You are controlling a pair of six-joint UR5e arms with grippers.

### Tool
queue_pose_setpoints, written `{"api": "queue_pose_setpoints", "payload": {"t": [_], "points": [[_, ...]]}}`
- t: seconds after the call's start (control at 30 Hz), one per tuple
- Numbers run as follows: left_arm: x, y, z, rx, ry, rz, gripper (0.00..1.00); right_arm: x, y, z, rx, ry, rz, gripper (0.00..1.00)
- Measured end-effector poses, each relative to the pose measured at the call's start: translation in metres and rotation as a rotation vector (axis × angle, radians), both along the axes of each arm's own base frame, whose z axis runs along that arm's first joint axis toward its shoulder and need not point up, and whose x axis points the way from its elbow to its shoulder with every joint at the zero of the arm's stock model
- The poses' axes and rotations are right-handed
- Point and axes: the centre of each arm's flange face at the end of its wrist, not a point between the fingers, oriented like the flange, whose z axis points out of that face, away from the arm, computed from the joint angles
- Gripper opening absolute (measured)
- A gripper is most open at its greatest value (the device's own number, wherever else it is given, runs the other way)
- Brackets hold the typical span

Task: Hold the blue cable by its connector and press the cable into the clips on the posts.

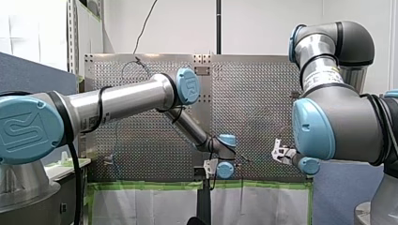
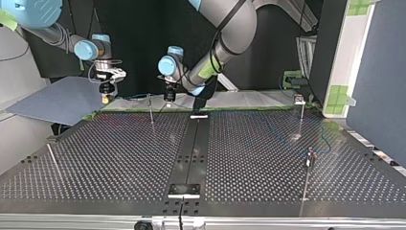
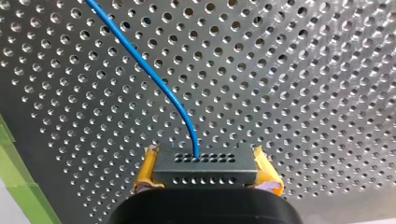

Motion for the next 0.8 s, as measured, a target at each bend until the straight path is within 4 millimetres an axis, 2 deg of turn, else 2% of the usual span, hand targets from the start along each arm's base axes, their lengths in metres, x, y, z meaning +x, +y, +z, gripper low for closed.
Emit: {"api": "queue_pose_setpoints", "payload": {"t": [0.23, 0.5, 0.6, 0.8], "points": [[0.004, 0.005, -0.003, 0.011, 0.003, -0.004, 0.00, 0.002, -0.006, -0.014, 0.015, 0.011, 0.005, 0.00], [0.009, 0.003, 0.000, 0.002, -0.005, -0.013, 0.00, 0.003, -0.018, -0.009, -0.004, 0.005, 0.004, 0.00], [0.011, 0.002, -0.006, 0.008, 0.001, -0.016, 0.00, 0.003, -0.023, -0.006, -0.013, 0.001, 0.002, 0.00], [0.010, 0.007, -0.033, 0.043, 0.043, -0.019, 0.00, 0.004, -0.035, -0.007, -0.018, -0.004, 0.000, 0.00]]}}
